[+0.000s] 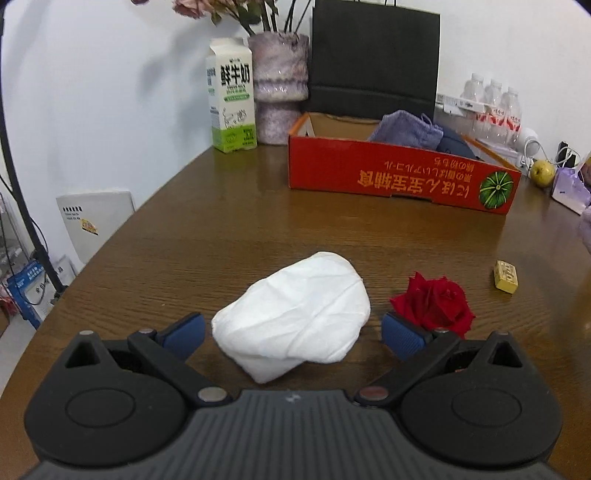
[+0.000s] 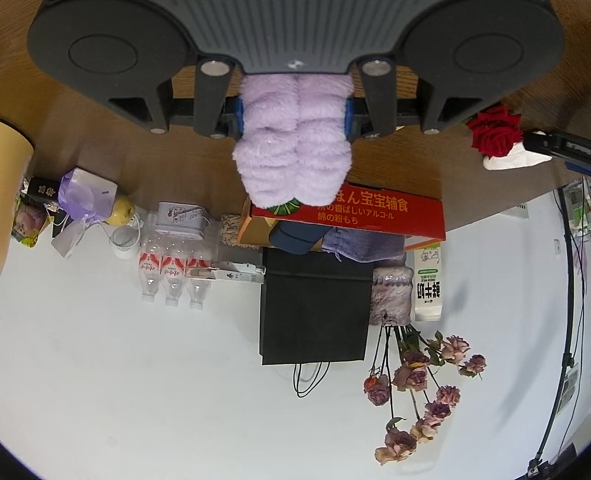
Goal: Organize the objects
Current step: 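Close the left gripper on the white cloth and lift it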
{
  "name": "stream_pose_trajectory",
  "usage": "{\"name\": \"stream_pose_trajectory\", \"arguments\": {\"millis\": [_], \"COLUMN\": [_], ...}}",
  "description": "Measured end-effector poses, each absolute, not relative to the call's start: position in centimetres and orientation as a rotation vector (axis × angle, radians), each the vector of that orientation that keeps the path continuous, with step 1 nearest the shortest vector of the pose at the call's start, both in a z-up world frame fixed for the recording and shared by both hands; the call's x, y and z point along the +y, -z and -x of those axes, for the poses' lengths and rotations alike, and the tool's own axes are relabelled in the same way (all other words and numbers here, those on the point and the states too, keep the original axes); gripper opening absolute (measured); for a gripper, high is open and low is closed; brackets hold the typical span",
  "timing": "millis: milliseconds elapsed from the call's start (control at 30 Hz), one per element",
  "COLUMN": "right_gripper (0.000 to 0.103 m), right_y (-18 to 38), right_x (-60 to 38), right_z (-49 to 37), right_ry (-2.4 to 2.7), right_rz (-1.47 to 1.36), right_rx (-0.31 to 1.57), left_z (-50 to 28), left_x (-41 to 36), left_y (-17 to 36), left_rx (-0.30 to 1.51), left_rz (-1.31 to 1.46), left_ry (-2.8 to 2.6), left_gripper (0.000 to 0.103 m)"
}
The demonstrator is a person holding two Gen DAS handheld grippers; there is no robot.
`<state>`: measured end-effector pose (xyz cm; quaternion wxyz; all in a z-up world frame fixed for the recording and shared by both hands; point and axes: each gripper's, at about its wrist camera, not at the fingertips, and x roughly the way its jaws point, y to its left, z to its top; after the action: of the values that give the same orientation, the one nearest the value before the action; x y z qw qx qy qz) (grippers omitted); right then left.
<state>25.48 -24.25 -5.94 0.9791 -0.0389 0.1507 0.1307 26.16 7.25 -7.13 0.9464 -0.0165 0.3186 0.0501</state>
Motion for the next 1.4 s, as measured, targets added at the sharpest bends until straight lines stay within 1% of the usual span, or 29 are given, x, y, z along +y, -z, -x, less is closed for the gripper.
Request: {"name": "stream_pose_trajectory", "arguments": {"millis": [100,267,567,633,700,1133,1233,1400], "right_gripper": [0.043,0.044,0.044,0.044,0.044,0.044,0.044,0.044], "right_y": [6.0,6.0,6.1,6.1,6.1,5.9,5.9,6.0], "right_x": [-24.3,-24.4,-24.2,-24.1,-24.2,-24.1,-24.2,-24.2], "right_z": [-25.6,-25.8,-25.9,-25.8,-25.8,-25.8,-25.8,-25.8], "right_ry": [-0.263,-0.262,-0.264,-0.264,-0.263,-0.263,-0.263,-0.263], "right_rz": [0.075,0.069,0.075,0.076,0.076,0.078,0.079,0.08], "right_rx": [0.311,0.323,0.329,0.33,0.328,0.323,0.32,0.315], "left_z": [-27.4,-28.8,-29.3,-29.0,-28.6,-27.2,-26.8,-26.0], "left_x": [7.6,7.5,7.8,7.6,7.3,8.0,7.9,7.6], "left_y": [7.3,7.6,8.0,7.9,7.9,7.6,7.5,7.2], "left_rx": [0.685,0.729,0.709,0.696,0.682,0.646,0.632,0.597], "left_rz": [0.041,-0.022,0.009,0.003,-0.006,0.028,0.025,0.018], "left_ry": [-0.103,-0.098,-0.062,-0.046,-0.035,-0.064,-0.067,-0.078], "left_gripper": [0.103,0.103,0.102,0.093,0.088,0.07,0.067,0.066]}}
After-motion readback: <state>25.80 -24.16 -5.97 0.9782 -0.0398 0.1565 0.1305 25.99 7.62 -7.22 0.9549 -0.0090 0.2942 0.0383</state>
